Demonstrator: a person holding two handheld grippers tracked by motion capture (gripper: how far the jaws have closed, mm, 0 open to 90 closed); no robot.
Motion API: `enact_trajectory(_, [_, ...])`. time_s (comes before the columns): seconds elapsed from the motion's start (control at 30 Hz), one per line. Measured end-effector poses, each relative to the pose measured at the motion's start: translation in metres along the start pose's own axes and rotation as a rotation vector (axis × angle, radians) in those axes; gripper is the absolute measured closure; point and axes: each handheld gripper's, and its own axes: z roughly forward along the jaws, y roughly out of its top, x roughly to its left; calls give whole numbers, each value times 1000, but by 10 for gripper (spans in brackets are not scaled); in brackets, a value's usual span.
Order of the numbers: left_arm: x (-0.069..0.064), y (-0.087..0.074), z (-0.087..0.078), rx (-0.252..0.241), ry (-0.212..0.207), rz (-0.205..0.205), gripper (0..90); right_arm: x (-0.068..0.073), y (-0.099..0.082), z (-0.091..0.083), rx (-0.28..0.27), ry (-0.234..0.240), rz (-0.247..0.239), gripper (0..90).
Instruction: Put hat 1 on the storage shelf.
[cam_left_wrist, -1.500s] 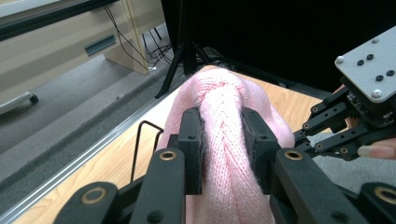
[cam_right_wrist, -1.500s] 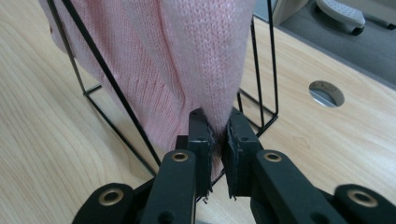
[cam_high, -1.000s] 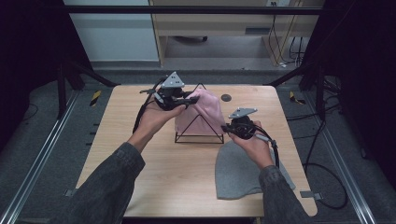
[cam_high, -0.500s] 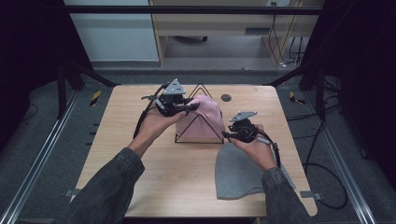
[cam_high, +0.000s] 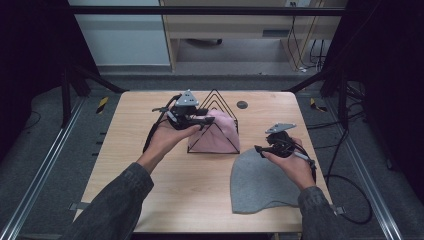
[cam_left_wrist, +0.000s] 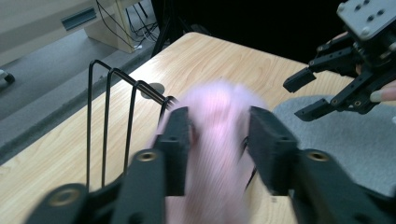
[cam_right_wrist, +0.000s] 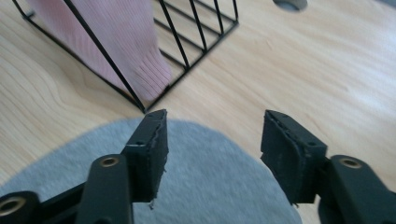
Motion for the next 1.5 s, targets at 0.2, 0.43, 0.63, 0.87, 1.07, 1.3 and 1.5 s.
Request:
enact_trajectory(0.2, [-9, -4, -15, 17, 14, 9, 342, -13, -12, -1, 52, -16, 42, 369])
enact_trajectory(0.43, [-14, -30, -34, 39, 35, -20, 200, -25, -23, 4, 112, -36, 73, 410])
enact_trajectory(0.63, [-14, -65, -40, 91, 47, -52, 141, -30, -26, 13, 139, -38, 91, 429])
enact_trajectory(0.87, [-13, -97, -41, 130, 46, -88, 123, -36, -31, 20, 167, -35, 121, 436])
enact_trajectory(1.07, [-11, -117, -35, 154, 33, -115, 121, -38, -34, 25, 198, -34, 126, 434])
enact_trajectory(1.3, [-10, -131, -37, 168, 32, -122, 121, -36, -36, 27, 215, -31, 124, 445])
enact_trajectory(1.5, [-12, -140, -39, 180, 58, -126, 123, -35, -39, 26, 222, -17, 122, 518])
